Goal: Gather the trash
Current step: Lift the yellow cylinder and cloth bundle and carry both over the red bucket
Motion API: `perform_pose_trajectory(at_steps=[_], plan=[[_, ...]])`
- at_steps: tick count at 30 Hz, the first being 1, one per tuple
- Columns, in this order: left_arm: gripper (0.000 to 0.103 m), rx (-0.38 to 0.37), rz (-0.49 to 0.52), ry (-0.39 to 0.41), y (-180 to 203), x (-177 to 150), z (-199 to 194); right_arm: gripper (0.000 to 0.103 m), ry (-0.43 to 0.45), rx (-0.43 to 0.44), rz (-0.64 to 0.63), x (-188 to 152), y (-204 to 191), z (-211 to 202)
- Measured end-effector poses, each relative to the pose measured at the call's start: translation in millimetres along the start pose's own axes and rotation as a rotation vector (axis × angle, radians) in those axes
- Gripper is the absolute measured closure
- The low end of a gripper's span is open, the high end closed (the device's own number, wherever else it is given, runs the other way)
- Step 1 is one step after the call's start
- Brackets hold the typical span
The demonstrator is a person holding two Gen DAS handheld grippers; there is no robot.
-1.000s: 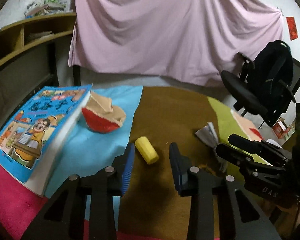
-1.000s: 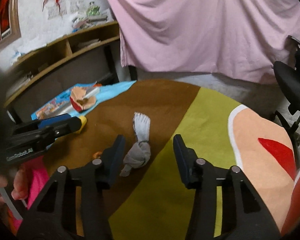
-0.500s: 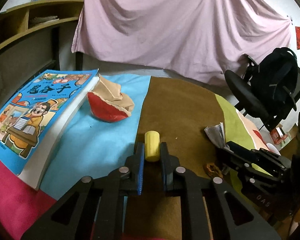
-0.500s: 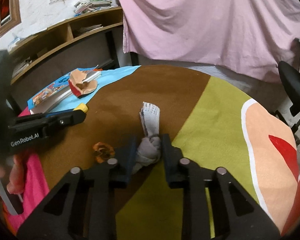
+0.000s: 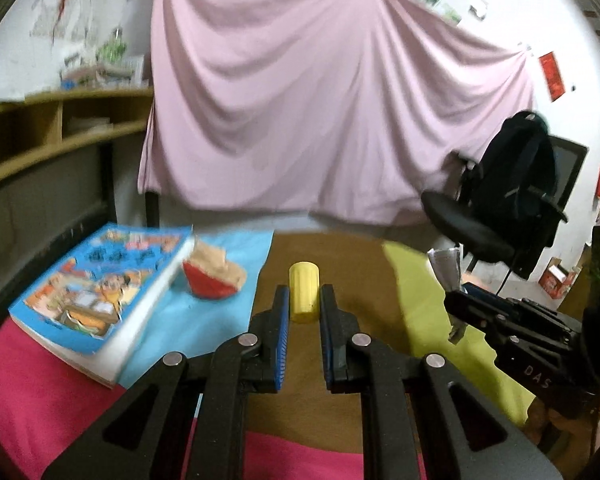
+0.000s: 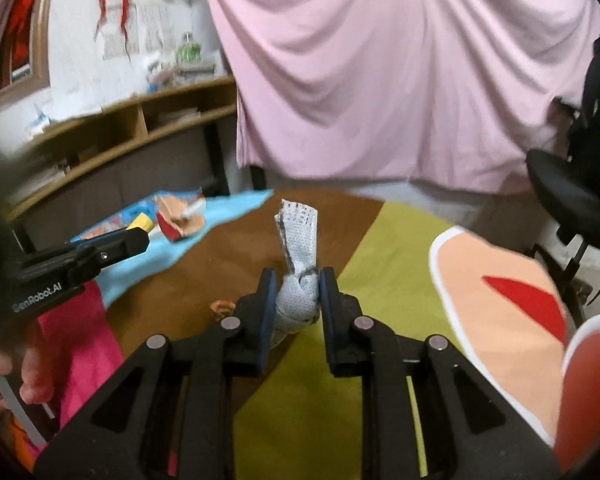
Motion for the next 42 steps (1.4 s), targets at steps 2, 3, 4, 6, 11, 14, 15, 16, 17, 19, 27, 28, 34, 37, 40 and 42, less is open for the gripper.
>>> perform_pose_trajectory(at_steps=[2,3,4,6,11,14,15,16,17,19,27,28,34,37,40,42], plan=[[0.092,-0.007,0.039,0.061,13,4,-12,0.051,0.048,-0.005,0.010,2,3,-12],[0.092,-0.012,0.055,0.082,20,5,-16,0.051,0.073,-0.009,0.020,3,7,-20],[0.092,-0.019,0.073,0.101,28,6,-20,0.052,0.094,-0.017,0.031,3,10,-27],[0.092,-0.027,0.119,0.134,45,8,-26,0.052,0.136,-0.038,0.050,4,17,-42],[0.092,-0.072,0.195,0.178,82,15,-30,0.051,0.230,-0.095,0.062,7,38,-82],[0.092,-0.104,0.225,0.193,102,20,-28,0.052,0.285,-0.128,0.068,10,52,-106],[0.092,-0.114,0.236,0.196,109,21,-27,0.051,0.299,-0.138,0.069,12,55,-110],[0.092,-0.124,0.249,0.201,118,22,-26,0.051,0.317,-0.152,0.072,14,60,-117],[0.092,-0.134,0.258,0.204,126,24,-25,0.051,0.337,-0.169,0.076,15,66,-126],[0.092,-0.159,0.275,0.206,142,27,-22,0.051,0.358,-0.192,0.080,16,76,-137],[0.092,-0.238,0.373,0.217,211,34,-8,0.051,0.425,-0.284,0.163,9,124,-175],[0.092,-0.246,0.382,0.217,218,33,-6,0.051,0.433,-0.293,0.172,9,132,-180],[0.092,-0.305,0.435,0.201,265,28,7,0.051,0.457,-0.338,0.228,2,167,-201],[0.092,-0.328,0.461,0.196,286,24,13,0.051,0.456,-0.361,0.253,-5,183,-209],[0.092,-0.352,0.472,0.188,301,21,19,0.051,0.445,-0.373,0.285,-12,198,-216],[0.092,-0.367,0.476,0.184,312,20,25,0.051,0.435,-0.377,0.307,-17,208,-218]])
Point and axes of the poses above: each gripper's, at about its wrist camera, not at the fingertips, and z roughly the way its jaws point, y to its right, x to its top, the point moved 4 cm from there along z, roughly the way its jaws point, and after that the axes turned 14 degrees about -x, right-handed, at the moved point
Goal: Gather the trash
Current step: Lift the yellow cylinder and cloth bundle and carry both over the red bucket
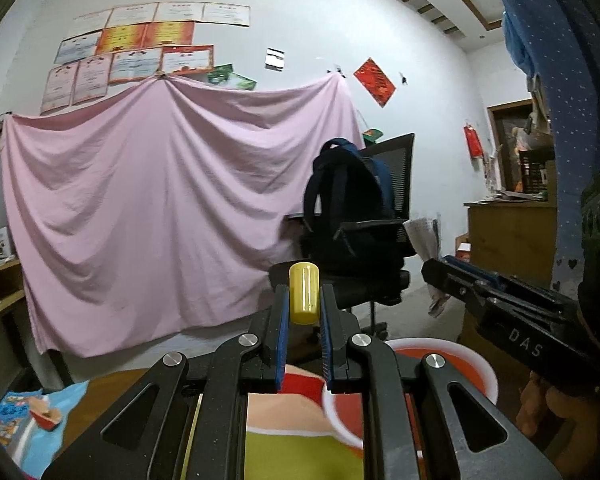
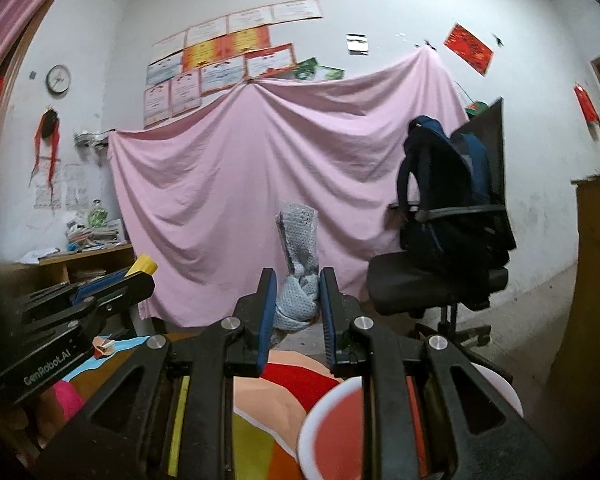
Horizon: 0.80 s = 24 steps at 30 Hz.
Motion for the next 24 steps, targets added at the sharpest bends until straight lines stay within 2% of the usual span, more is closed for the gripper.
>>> perform_pose_trajectory(at_steps=[10,24], plan=[[0.092,-0.057,-0.008,-0.035,17,-5,29,0.051,-0.044,-0.051,0.045,-1,29,5],[0.092,-0.155,-0.162,-0.141,13,-19,62,0.051,-0.153,-0.127,0.108,-16,55,24]])
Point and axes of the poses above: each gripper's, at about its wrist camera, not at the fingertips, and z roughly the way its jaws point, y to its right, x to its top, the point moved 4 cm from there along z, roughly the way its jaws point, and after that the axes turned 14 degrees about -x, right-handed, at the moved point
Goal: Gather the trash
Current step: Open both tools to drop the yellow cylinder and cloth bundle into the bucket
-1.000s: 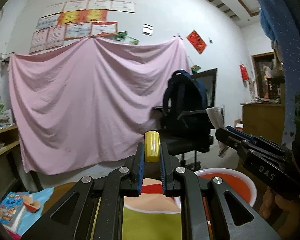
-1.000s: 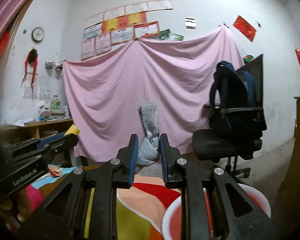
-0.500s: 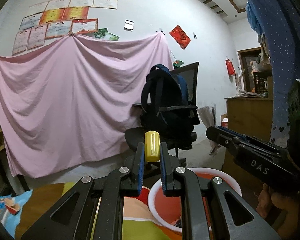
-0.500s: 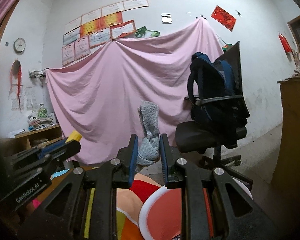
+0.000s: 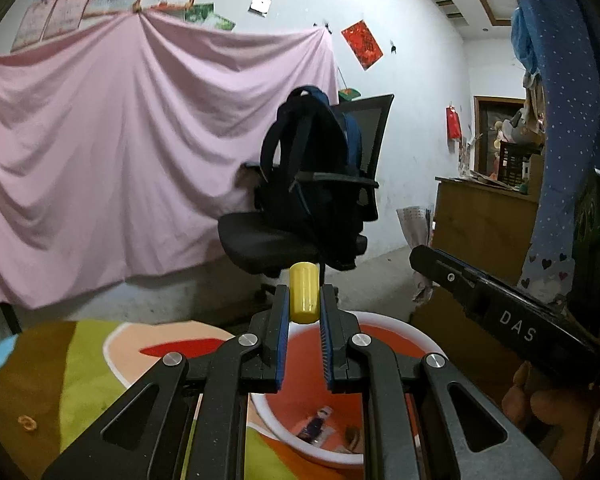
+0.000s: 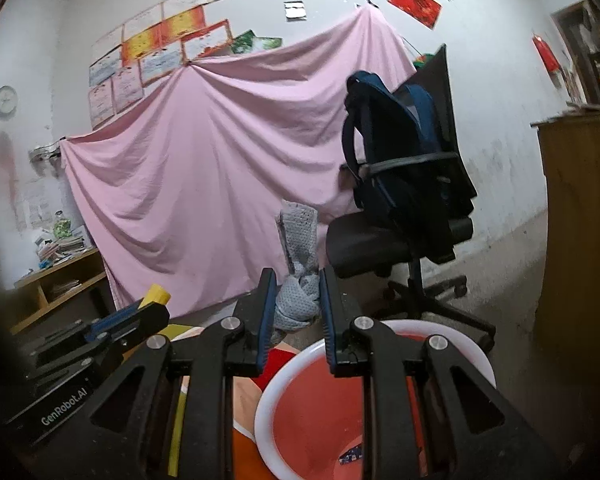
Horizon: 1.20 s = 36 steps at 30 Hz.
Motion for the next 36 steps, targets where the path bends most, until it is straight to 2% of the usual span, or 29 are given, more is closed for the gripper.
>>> perform_pose_trajectory(at_steps=[20,29,36], plan=[[0.092,-0.043,-0.028,-0.133,1,-17,33,0.049,-0.099,-0.065,0.035,-12,18,22],[0.089,-0.058,-0.062,-0.174,-5,-23,37,0.049,-0.125,-0.073,0.045,-15,22,27],[0.087,-0.057,-0.065,-0.174,-5,-24,35,0.049,-0.128,-0.073,0.046,-15,23,28]])
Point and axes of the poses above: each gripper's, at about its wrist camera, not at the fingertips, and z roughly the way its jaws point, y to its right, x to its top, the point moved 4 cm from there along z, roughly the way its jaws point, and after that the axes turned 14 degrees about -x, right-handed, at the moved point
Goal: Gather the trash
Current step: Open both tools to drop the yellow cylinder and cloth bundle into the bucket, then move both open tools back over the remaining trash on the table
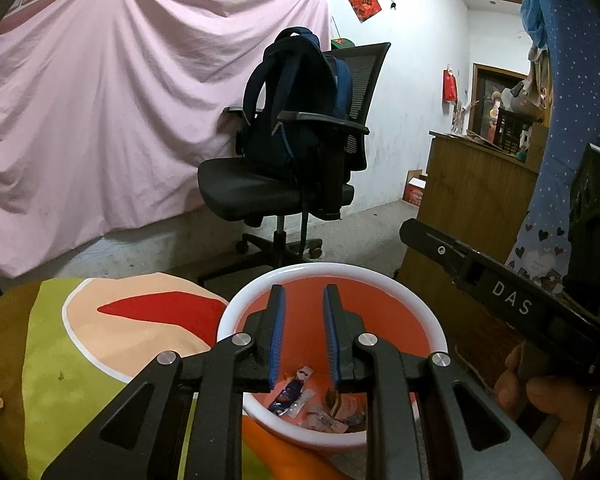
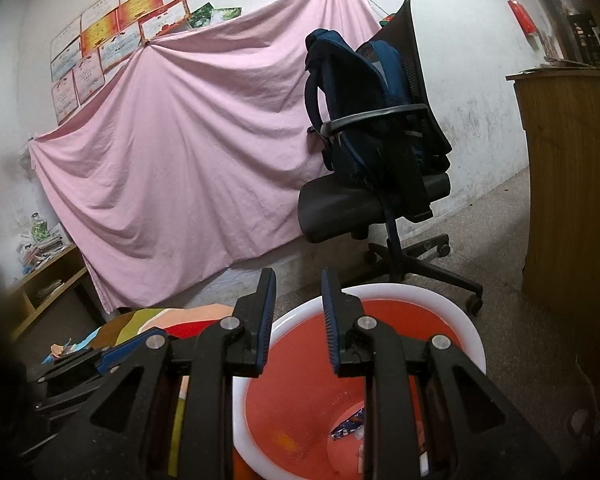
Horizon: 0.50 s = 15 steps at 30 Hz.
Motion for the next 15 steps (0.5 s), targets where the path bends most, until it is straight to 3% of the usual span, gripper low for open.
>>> perform_pose_trajectory(at_steps=[8,10,12,15], plan=[[0.087,0.033,-0.017,0.021,-7,3,-10,0.049,0.007,0.002,-0.004,1,1,0],[0.084,0.045,-0.027,0.032,-11,5,-17,0.049,0.012,0.002,-0.006,1,1,0],[0.074,0.060,-0.037,0.050,-14,7,-24,0.048,0.020,0.004,-0.008,1,-1,-2],[0.071,0.092,-0.051,0.093,-22,11,-41,0.042,0.038,0.010,-0.011,3,-5,-6]])
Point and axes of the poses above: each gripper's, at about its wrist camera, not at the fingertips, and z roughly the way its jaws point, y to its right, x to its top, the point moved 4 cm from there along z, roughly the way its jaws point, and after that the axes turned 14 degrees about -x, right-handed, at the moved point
